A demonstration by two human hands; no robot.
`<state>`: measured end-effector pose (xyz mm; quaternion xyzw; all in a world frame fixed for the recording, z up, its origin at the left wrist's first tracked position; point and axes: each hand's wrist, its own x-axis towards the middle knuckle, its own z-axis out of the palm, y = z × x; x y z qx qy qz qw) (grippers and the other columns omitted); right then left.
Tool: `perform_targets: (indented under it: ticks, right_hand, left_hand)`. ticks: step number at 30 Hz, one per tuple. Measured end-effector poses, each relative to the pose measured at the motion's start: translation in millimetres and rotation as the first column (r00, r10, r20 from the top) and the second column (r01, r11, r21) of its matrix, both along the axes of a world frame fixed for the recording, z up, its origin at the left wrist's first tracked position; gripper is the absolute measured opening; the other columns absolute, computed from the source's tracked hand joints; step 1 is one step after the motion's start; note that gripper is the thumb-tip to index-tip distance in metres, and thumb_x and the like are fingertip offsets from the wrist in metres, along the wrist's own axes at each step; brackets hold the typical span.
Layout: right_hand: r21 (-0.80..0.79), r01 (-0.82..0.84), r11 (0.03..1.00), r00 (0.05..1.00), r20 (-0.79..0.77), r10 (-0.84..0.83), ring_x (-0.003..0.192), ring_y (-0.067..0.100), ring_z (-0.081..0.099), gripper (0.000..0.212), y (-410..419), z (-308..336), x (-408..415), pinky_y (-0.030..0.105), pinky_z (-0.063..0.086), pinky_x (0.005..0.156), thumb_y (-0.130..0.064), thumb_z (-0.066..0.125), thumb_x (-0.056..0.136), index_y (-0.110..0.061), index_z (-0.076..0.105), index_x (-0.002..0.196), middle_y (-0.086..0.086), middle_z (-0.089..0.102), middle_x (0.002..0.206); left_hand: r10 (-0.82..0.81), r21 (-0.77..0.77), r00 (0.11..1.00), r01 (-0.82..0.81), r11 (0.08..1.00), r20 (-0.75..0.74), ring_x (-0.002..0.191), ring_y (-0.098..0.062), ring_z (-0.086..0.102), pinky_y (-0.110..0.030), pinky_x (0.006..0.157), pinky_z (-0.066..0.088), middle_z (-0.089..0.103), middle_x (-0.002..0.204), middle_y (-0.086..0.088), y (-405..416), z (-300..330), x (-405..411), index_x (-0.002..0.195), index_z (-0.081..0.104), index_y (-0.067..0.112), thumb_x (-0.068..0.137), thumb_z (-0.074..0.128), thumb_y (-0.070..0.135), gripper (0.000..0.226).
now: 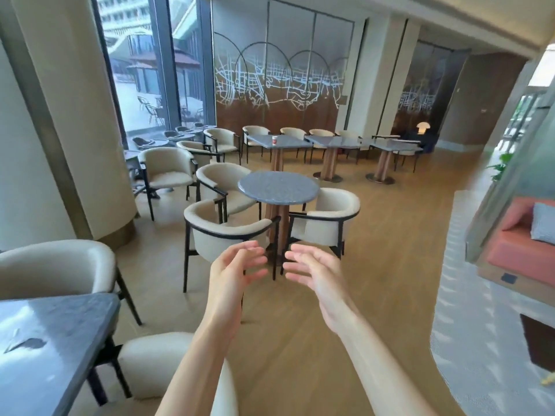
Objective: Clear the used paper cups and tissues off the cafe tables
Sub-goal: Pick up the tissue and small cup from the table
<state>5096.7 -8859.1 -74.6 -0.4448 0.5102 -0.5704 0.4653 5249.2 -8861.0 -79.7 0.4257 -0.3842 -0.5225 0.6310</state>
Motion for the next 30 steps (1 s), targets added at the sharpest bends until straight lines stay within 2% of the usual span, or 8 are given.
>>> perform_targets:
  ticks: [4,9,12,15,18,24,26,30]
  right_hand:
    - [0.005,-0.080,0.997,0.997,0.010,0.080,0.098,0.023,0.074,0.017,-99.8,15.3,4.5,0.036,0.061,0.086,-0.010,0.058,0.099,-0.010,0.071,0.108,0.011,0.076,0.107]
    - [-0.029,-0.249,0.968,0.967,0.052,0.250,0.101,0.026,0.073,0.018,-201.5,35.3,37.9,0.040,0.060,0.091,-0.011,0.059,0.098,-0.008,0.070,0.111,0.015,0.075,0.106]
    - [-0.046,-0.347,0.937,0.935,0.055,0.349,0.100,0.024,0.073,0.017,-252.7,39.6,61.4,0.037,0.060,0.090,-0.014,0.059,0.098,-0.011,0.071,0.111,0.010,0.076,0.103]
    - [-0.045,-0.444,0.895,0.893,0.061,0.446,0.100,0.022,0.073,0.016,-300.0,35.2,78.0,0.030,0.061,0.084,-0.013,0.059,0.098,-0.014,0.071,0.109,0.008,0.076,0.105]
    - [-0.053,-0.542,0.839,0.836,0.065,0.544,0.099,0.023,0.073,0.015,-349.2,27.7,92.9,0.034,0.061,0.085,-0.013,0.059,0.098,-0.014,0.071,0.107,0.010,0.075,0.106]
    - [-0.038,-0.727,0.686,0.683,0.064,0.728,0.097,0.024,0.074,0.014,-437.8,21.1,133.7,0.038,0.061,0.085,-0.011,0.058,0.099,-0.016,0.071,0.102,0.010,0.075,0.105]
    - [-0.022,-0.776,0.630,0.628,0.056,0.776,0.098,0.025,0.073,0.016,-458.4,17.8,152.3,0.040,0.060,0.087,-0.012,0.057,0.099,-0.016,0.071,0.103,0.010,0.075,0.105]
    - [0.010,-0.865,0.501,0.501,0.076,0.862,0.100,0.026,0.073,0.017,-481.6,4.5,197.1,0.041,0.060,0.090,-0.014,0.057,0.100,-0.012,0.071,0.109,0.010,0.075,0.106]
  left_hand:
    - [0.088,0.020,0.996,-0.089,0.996,0.007,0.103,-0.033,0.070,-0.043,0.086,0.059,0.074,0.104,-0.017,-77.5,10.4,-0.9,0.107,0.072,0.002,0.098,0.052,0.005,0.022]
    - [0.223,-0.001,0.974,-0.223,0.975,0.040,0.095,-0.025,0.073,-0.044,0.088,0.060,0.074,0.105,-0.019,-157.2,31.8,15.2,0.106,0.073,0.005,0.098,0.052,0.005,0.022]
    - [0.320,-0.021,0.945,-0.319,0.947,0.074,0.097,-0.028,0.073,-0.043,0.088,0.059,0.075,0.104,-0.017,-197.5,40.3,28.5,0.106,0.073,0.006,0.098,0.051,0.004,0.023]
    - [0.415,-0.027,0.904,-0.414,0.910,0.103,0.093,-0.023,0.073,-0.043,0.087,0.060,0.076,0.097,-0.012,-232.1,38.9,43.5,0.101,0.074,0.010,0.098,0.053,0.006,0.021]
    - [0.534,-0.015,0.837,-0.536,0.844,0.115,0.091,-0.022,0.072,-0.043,0.087,0.060,0.076,0.095,-0.010,-268.0,32.6,56.7,0.099,0.074,0.011,0.097,0.055,0.006,0.020]
    - [0.716,0.019,0.690,-0.722,0.692,0.108,0.097,-0.026,0.073,-0.036,0.081,0.061,0.076,0.098,-0.012,-332.8,23.5,67.5,0.106,0.072,0.008,0.099,0.055,0.008,0.018]
    - [0.780,0.039,0.615,-0.787,0.615,0.119,0.095,-0.026,0.074,-0.035,0.081,0.061,0.076,0.098,-0.012,-341.3,21.4,77.5,0.105,0.072,0.009,0.099,0.055,0.008,0.018]
    - [0.880,0.085,0.464,-0.885,0.457,0.097,0.094,-0.029,0.072,-0.043,0.086,0.059,0.074,0.101,-0.017,-338.9,13.7,114.7,0.105,0.072,0.006,0.098,0.054,0.005,0.019]
